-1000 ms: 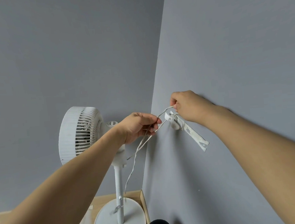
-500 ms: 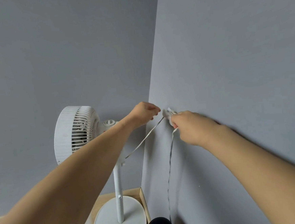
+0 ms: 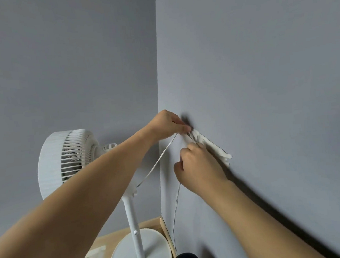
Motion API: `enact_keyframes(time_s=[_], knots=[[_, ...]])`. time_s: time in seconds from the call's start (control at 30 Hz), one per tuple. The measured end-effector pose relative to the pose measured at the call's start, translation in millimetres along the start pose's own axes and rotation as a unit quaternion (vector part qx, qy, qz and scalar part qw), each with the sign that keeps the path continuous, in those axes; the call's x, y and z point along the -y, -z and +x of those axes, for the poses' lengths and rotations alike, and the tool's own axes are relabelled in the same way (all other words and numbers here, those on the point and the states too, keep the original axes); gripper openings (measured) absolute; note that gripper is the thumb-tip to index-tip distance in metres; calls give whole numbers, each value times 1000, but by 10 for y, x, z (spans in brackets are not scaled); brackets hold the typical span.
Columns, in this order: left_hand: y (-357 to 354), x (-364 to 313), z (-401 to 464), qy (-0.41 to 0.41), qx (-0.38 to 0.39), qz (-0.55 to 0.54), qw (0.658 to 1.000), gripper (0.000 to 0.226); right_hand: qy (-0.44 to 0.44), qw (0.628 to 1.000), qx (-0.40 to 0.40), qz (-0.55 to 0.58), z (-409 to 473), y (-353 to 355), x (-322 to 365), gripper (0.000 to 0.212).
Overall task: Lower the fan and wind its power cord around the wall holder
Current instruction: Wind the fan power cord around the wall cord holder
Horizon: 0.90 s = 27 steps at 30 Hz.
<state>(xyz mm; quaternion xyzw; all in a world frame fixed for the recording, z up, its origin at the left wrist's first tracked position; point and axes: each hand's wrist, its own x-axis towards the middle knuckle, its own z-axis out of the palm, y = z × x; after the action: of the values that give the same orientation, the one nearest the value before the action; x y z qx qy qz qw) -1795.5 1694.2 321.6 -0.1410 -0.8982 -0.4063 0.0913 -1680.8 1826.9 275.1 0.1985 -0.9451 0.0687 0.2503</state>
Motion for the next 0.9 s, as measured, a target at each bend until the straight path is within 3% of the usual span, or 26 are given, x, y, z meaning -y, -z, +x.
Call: enact_keyframes(time_s=[0.1,0.2,0.37,0.47,0.63,0.9], knots=[[-20,-75,32,15,0,51,999,28,-78,969,-129,197,-137,-248,91,19],[-24,-126,57,20,-2,91,996,27,-181,878,-206,391,-250,-450,243,15],[7,-172,113,12,14,130,991,29,-375,707,-244,548,-166,-569,373,27],[17,-217,134,10,24,148,989,30,-438,646,-213,587,-18,-598,364,35],[24,-242,156,17,29,159,987,31,-437,692,-181,546,120,-698,242,8],[24,-236,178,6,38,163,986,25,-408,817,-121,389,325,-800,159,12]])
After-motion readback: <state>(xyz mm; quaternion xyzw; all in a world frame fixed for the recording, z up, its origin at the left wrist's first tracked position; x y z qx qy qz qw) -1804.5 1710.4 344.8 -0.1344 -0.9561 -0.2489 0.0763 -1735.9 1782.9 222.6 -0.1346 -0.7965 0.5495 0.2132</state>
